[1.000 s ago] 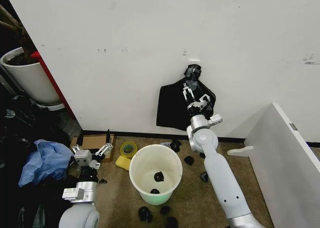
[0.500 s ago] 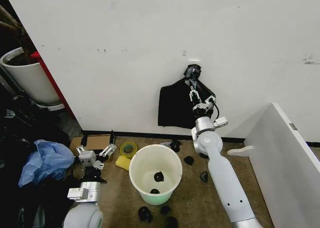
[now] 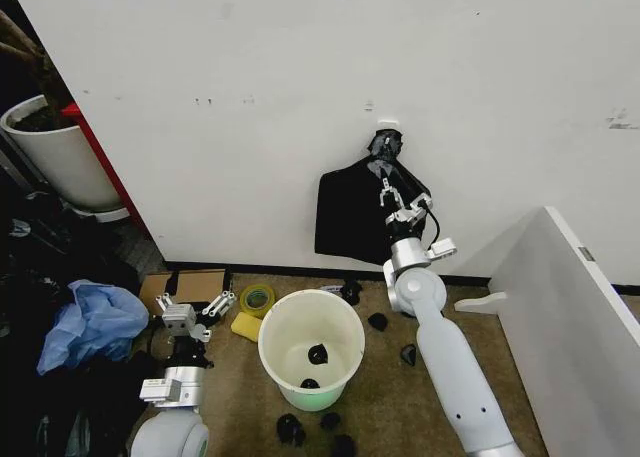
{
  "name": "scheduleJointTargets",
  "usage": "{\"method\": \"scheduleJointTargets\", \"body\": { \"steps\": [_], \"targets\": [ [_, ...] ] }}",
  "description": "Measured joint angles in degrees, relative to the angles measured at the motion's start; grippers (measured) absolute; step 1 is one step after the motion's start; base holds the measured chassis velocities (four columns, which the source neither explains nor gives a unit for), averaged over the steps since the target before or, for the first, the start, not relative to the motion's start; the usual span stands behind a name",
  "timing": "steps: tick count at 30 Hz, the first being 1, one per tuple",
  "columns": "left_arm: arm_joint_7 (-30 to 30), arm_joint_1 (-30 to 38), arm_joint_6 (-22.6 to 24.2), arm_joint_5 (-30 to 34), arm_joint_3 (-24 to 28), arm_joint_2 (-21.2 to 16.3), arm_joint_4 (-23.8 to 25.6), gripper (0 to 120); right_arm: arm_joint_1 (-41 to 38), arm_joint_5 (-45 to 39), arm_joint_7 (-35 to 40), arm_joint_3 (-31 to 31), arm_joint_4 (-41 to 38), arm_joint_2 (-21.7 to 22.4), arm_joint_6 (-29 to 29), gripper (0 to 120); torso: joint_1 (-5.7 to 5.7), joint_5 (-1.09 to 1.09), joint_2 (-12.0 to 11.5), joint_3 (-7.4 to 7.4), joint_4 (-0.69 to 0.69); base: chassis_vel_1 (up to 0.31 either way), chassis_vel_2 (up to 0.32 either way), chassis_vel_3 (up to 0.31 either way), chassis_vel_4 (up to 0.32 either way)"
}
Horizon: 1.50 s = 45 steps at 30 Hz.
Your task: Place the garbage bag over the trash bin.
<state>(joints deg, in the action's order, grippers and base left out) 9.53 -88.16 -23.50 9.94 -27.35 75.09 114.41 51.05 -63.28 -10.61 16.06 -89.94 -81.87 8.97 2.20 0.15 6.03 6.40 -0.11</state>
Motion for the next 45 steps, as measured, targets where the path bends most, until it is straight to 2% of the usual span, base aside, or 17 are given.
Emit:
{"method": "scheduleJointTargets", "body": {
  "steps": [5, 16, 20, 27, 37, 43, 45],
  "targets": [
    [0.06, 0.29, 0.01, 0.05, 0.02, -0.01, 0.02, 100, 4.85, 4.68, -0.68, -1.66, -2.50, 2.63, 0.72, 0, 0.00, 0.00, 0.00, 0.00, -0.01, 0.000, 0.000, 0.000, 0.000],
    [0.10, 0.79, 0.15, 0.24, 0.14, -0.15, 0.00, 100, 10.75, 9.02, -1.90, -3.71, -5.60, 6.69, 1.72, 0, 0.00, 0.00, 0.00, 0.00, 0.00, 0.000, 0.000, 0.000, 0.000],
    [0.11, 0.96, 0.22, 0.29, 0.30, -0.16, 0.02, 100, 14.08, 14.36, -1.90, -5.51, -6.36, 9.80, 2.72, 0, 0.00, 0.00, 0.00, 0.00, 0.00, 0.000, 0.000, 0.000, 0.000],
    [0.11, 1.20, 0.23, 0.32, 0.45, -0.14, 0.10, 100, 16.84, 19.07, -2.61, -6.69, -6.84, 12.08, 3.74, 0, 0.00, 0.00, 0.00, 0.00, -0.01, 0.000, 0.000, 0.000, 0.000],
    [0.31, 0.96, 0.23, 0.44, 0.10, -0.19, 0.98, 100, 22.69, 27.58, -13.63, -7.88, -6.00, 15.00, 7.99, 0, 0.00, 0.00, 0.00, 0.00, 0.00, 0.000, 0.000, 0.000, 0.000],
    [0.34, 1.02, 0.55, 0.50, -0.08, -0.43, 1.80, 100, 23.85, 30.11, -25.63, -5.71, -4.39, 15.29, 8.59, 0, 0.01, 0.00, 0.01, 0.00, 0.00, 0.000, 0.000, 0.000, 0.000],
    [0.34, 1.02, 0.62, 0.50, -0.09, -0.44, 1.90, 100, 23.88, 30.77, -26.80, -5.23, -4.14, 15.31, 8.61, 0, 0.01, 0.00, 0.00, 0.00, 0.00, 0.000, 0.000, 0.000, 0.000]
  ]
}}
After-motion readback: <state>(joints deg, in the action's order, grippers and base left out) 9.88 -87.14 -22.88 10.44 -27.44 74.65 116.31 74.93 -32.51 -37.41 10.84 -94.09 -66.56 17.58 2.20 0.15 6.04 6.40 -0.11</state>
